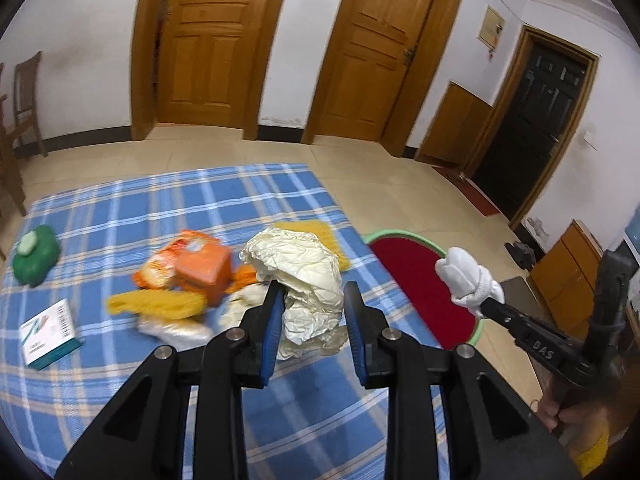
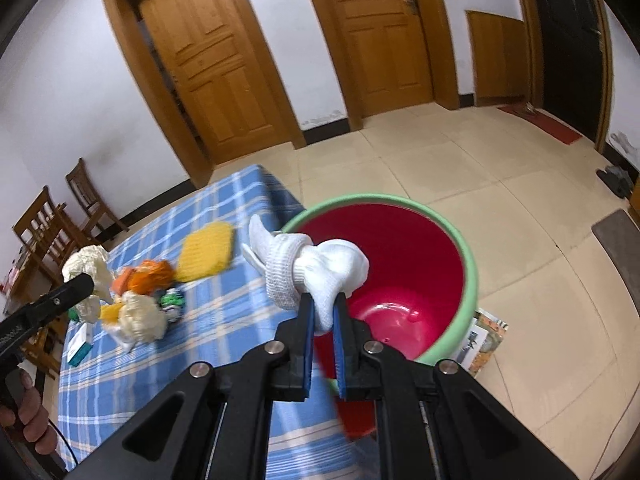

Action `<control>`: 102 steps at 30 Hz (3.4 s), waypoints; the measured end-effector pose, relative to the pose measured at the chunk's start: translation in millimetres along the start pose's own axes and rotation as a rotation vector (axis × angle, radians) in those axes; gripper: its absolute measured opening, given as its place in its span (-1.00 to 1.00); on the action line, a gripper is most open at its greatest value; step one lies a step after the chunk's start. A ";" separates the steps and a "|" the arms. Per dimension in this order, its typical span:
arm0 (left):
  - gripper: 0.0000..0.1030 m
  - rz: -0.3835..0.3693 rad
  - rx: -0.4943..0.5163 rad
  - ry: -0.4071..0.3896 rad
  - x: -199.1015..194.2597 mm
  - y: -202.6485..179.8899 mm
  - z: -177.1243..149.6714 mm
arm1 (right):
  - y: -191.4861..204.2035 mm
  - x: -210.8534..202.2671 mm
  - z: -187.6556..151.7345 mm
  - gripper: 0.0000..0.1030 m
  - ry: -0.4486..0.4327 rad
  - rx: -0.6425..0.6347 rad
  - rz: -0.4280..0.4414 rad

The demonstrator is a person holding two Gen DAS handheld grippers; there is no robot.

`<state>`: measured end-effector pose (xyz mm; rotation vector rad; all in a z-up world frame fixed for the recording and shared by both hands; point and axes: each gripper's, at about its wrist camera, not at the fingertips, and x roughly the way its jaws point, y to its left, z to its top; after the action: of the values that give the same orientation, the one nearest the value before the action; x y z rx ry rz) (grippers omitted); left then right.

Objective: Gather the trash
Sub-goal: 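Carry the white paper and sock with both tools over the red bucket, then open the left tool over the bucket while the right tool releases the sock, then move both tools back toward the trash on the table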

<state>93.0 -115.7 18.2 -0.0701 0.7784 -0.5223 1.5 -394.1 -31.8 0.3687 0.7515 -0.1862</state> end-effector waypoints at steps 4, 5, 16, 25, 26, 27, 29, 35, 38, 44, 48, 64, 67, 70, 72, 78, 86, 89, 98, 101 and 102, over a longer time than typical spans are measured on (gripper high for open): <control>-0.42 -0.035 0.034 0.029 21.9 -20.3 5.7 | -17.9 9.8 1.0 -0.79 0.012 0.026 -0.030; -0.42 -0.043 0.042 0.037 27.3 -25.2 6.7 | -21.8 12.8 0.8 -0.79 0.018 0.030 -0.038; -0.42 -0.101 0.116 0.120 90.6 -73.8 19.0 | -50.2 32.1 1.3 -0.71 0.044 0.064 -0.077; -0.42 -0.111 0.134 0.173 130.5 -94.5 22.6 | -56.0 29.2 3.0 -0.30 0.012 0.058 -0.091; -0.42 -0.112 0.139 0.177 133.0 -96.5 22.6 | -56.1 28.2 2.8 -0.28 0.008 0.054 -0.094; -0.42 -0.112 0.144 0.183 136.9 -99.3 22.5 | -56.0 27.4 2.5 -0.26 0.005 0.052 -0.097; -0.42 -0.117 0.149 0.195 142.9 -103.1 22.4 | -57.5 25.7 2.0 -0.21 0.002 0.052 -0.096; -0.41 -0.128 0.161 0.218 155.5 -113.9 22.2 | -59.2 22.3 -0.2 -0.15 -0.001 0.063 -0.088; -0.32 -0.132 0.158 0.222 157.5 -114.5 23.2 | -58.4 20.7 -0.9 -0.12 -0.003 0.067 -0.085; -0.09 -0.102 0.170 0.206 154.6 -115.4 25.5 | -56.5 13.5 -1.3 -0.08 -0.013 0.074 -0.078; -0.09 -0.098 0.153 0.192 144.3 -108.8 27.7 | -52.2 7.5 -1.6 -0.07 -0.025 0.076 -0.073; -0.09 0.003 0.028 0.116 72.7 -36.0 19.8 | -1.1 -8.8 0.8 0.13 -0.035 0.035 0.032; -0.09 0.039 -0.002 0.089 56.1 -17.3 17.8 | 10.7 -8.0 0.3 0.16 -0.026 0.024 0.050; -0.09 0.077 -0.029 0.067 41.1 5.0 15.3 | 23.6 -6.6 -0.2 0.20 -0.019 0.009 0.069; -0.09 0.101 -0.041 0.058 31.9 19.0 12.5 | 32.2 -5.5 -0.9 0.21 -0.011 0.002 0.083; -0.09 0.187 -0.102 0.038 6.0 67.8 1.8 | 62.0 1.4 -3.0 0.25 0.015 -0.039 0.115; -0.09 0.296 -0.213 0.029 -19.1 136.6 -16.4 | 108.5 19.0 -7.0 0.33 0.050 -0.103 0.169; -0.09 0.313 -0.254 0.031 -24.3 155.0 -23.0 | 124.7 29.4 -8.0 0.34 0.070 -0.122 0.183; -0.09 0.353 -0.319 0.029 -29.5 194.1 -33.0 | 163.1 58.8 -15.6 0.36 0.126 -0.171 0.213; -0.09 0.373 -0.345 0.029 -27.9 211.2 -32.5 | 172.4 67.3 -17.5 0.37 0.142 -0.180 0.221; -0.09 0.382 -0.357 0.029 -27.6 217.7 -32.9 | 175.1 69.8 -18.0 0.37 0.145 -0.183 0.224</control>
<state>146.2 91.3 -41.6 -0.2391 0.8822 -0.0188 91.8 -228.3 -46.9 0.2916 0.8567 0.1205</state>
